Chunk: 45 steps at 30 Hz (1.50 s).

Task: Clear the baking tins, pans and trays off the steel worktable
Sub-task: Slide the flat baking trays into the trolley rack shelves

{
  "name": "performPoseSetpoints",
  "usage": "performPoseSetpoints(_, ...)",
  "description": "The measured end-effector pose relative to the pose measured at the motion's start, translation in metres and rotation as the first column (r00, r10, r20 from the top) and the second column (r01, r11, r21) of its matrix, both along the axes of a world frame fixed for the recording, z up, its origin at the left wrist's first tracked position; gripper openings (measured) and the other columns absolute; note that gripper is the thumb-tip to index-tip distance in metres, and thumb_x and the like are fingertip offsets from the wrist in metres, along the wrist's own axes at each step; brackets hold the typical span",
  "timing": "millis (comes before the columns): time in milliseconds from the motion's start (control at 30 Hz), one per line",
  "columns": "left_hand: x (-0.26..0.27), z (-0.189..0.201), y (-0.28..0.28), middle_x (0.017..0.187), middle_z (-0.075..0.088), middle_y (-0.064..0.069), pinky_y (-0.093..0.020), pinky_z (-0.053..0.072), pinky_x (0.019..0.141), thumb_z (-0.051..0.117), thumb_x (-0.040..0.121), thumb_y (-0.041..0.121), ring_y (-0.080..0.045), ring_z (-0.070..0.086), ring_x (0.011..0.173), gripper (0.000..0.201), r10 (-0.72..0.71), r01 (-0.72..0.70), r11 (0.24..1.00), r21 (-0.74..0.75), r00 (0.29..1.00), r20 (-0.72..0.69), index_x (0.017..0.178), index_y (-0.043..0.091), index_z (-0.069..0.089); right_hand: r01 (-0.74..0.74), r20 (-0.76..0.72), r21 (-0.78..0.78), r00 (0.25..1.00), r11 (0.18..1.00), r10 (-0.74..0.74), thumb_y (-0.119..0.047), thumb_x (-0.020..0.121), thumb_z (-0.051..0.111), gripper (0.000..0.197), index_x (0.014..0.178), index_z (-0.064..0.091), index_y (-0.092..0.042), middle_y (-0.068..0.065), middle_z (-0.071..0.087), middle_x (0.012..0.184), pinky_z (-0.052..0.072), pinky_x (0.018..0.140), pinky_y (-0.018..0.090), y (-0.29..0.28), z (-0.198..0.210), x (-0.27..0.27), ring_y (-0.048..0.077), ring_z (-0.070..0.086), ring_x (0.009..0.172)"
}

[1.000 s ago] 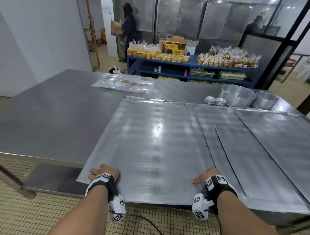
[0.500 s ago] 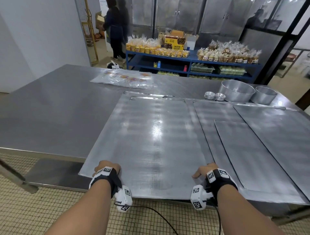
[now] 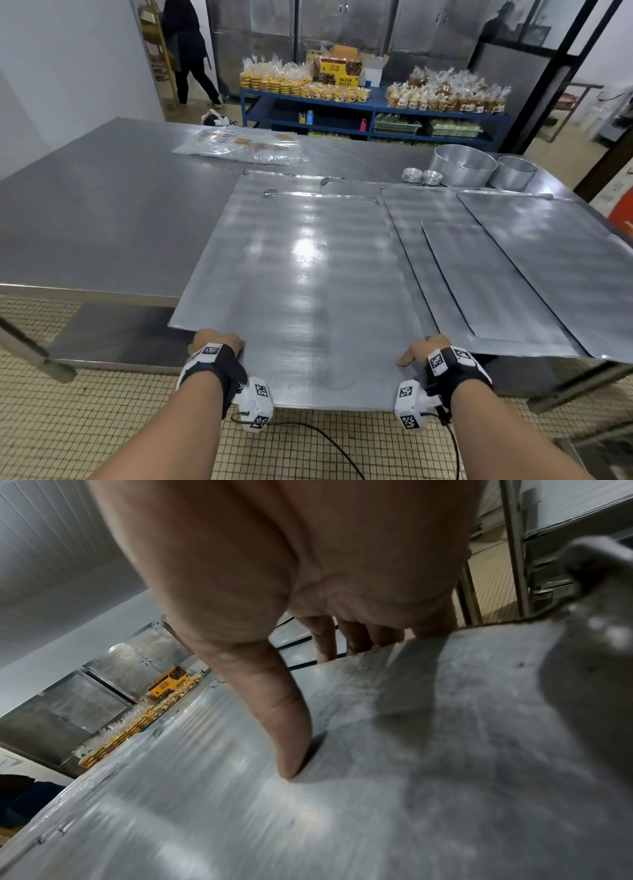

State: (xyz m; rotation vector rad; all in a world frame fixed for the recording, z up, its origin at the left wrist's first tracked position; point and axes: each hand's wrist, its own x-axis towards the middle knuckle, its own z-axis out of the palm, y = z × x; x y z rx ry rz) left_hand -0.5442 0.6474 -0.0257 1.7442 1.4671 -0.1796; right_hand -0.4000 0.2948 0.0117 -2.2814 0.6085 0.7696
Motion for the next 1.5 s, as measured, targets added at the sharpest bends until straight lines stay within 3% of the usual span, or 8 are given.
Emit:
performPoseSetpoints(133,-0.023,-0.003,-0.023,0.112,0.067,-0.02,-0.04,0.054,0.09,0.083,0.067,0.019,-0.039,0.063,0.101,0.059,0.046,-0.045,0.999,-0.015,0.998,0.037,0.118,0.003,0.059,0.001,0.012,0.017,1.0,1.0,-0.001,0.006,0.072,0.081,0.09,0.148,0.033,0.002,0.024,0.052,0.138,0.045,0.097,0.041,-0.023,-0.002,-0.021,0.041,0.053,0.122)
performPoseSetpoints(267,-0.048,-0.009,-0.044,0.111,0.068,-0.02,-0.042,0.053,0.093,0.083,0.07,0.017,-0.038,0.065,0.097,0.055,0.059,-0.056,0.996,-0.075,0.997,0.043,0.117,0.001,0.06,-0.01,-0.004,0.032,1.0,0.999,0.01,0.005,0.06,0.088,0.064,0.118,0.061,0.006,0.018,0.069,0.101,0.054,0.091,0.042,-0.045,-0.011,-0.04,0.034,0.065,0.092)
performPoseSetpoints(733,-0.124,-0.002,-0.09,0.112,0.064,-0.018,-0.037,0.05,0.084,0.078,0.083,0.026,-0.036,0.062,0.095,0.047,-0.045,0.045,0.995,-0.093,0.999,-0.001,0.116,0.0,0.058,-0.161,-0.053,0.011,0.985,0.987,0.162,-0.013,0.043,0.095,0.09,0.122,0.054,-0.001,0.015,0.068,0.099,0.057,0.083,0.041,-0.095,-0.011,-0.093,0.033,0.066,0.087)
performPoseSetpoints(900,-0.122,0.005,-0.085,0.108,0.066,-0.019,-0.041,0.053,0.092,0.079,0.081,0.027,-0.036,0.064,0.095,0.048,-0.18,0.174,0.98,-0.095,0.982,-0.05,0.113,-0.005,0.062,-0.188,0.011,0.005,0.982,0.982,0.188,-0.052,0.022,0.094,0.116,0.122,0.053,-0.01,0.006,0.067,0.109,0.056,0.087,0.04,-0.11,-0.037,-0.085,0.028,0.067,0.095)
performPoseSetpoints(1100,-0.082,0.0,-0.072,0.131,0.061,-0.014,-0.038,0.049,0.101,0.068,0.084,0.035,-0.035,0.059,0.119,0.042,-0.4,0.42,0.903,0.087,0.898,-0.183,0.123,0.019,0.064,-0.148,0.066,0.047,0.987,0.988,0.145,-0.057,0.039,0.084,0.094,0.116,0.066,-0.005,0.012,0.072,0.1,0.058,0.086,0.041,-0.095,-0.041,-0.057,0.03,0.07,0.085)
performPoseSetpoints(1200,-0.054,-0.008,-0.06,0.134,0.058,-0.008,-0.032,0.046,0.103,0.061,0.081,0.031,-0.034,0.057,0.121,0.039,-0.412,0.428,0.902,0.051,0.89,-0.195,0.12,0.035,0.061,-0.145,0.049,0.014,0.988,0.989,0.144,-0.046,0.067,0.082,0.067,0.114,0.064,-0.001,0.011,0.07,0.091,0.056,0.076,0.033,-0.071,-0.009,-0.052,0.028,0.067,0.077)
performPoseSetpoints(1300,-0.022,-0.023,-0.04,0.133,0.06,-0.006,-0.027,0.046,0.097,0.065,0.07,0.034,-0.031,0.059,0.121,0.055,-0.352,0.366,0.93,0.026,0.912,-0.212,0.125,0.032,0.056,-0.129,0.036,0.012,0.991,0.992,0.129,-0.034,0.084,0.074,0.034,0.103,0.059,-0.01,0.0,0.055,0.068,0.039,0.053,0.025,-0.056,0.01,-0.04,0.018,0.054,0.06)
performPoseSetpoints(1500,0.011,-0.005,-0.024,0.128,0.061,-0.024,-0.038,0.049,0.098,0.076,0.082,0.033,-0.038,0.06,0.117,0.057,-0.17,0.17,0.985,-0.004,0.985,0.032,0.126,-0.001,0.061,-0.086,0.067,-0.03,0.994,0.996,0.087,-0.046,0.085,0.067,0.057,0.118,0.058,-0.001,0.013,0.059,0.091,0.039,0.075,0.029,-0.032,0.01,-0.006,0.024,0.054,0.067)
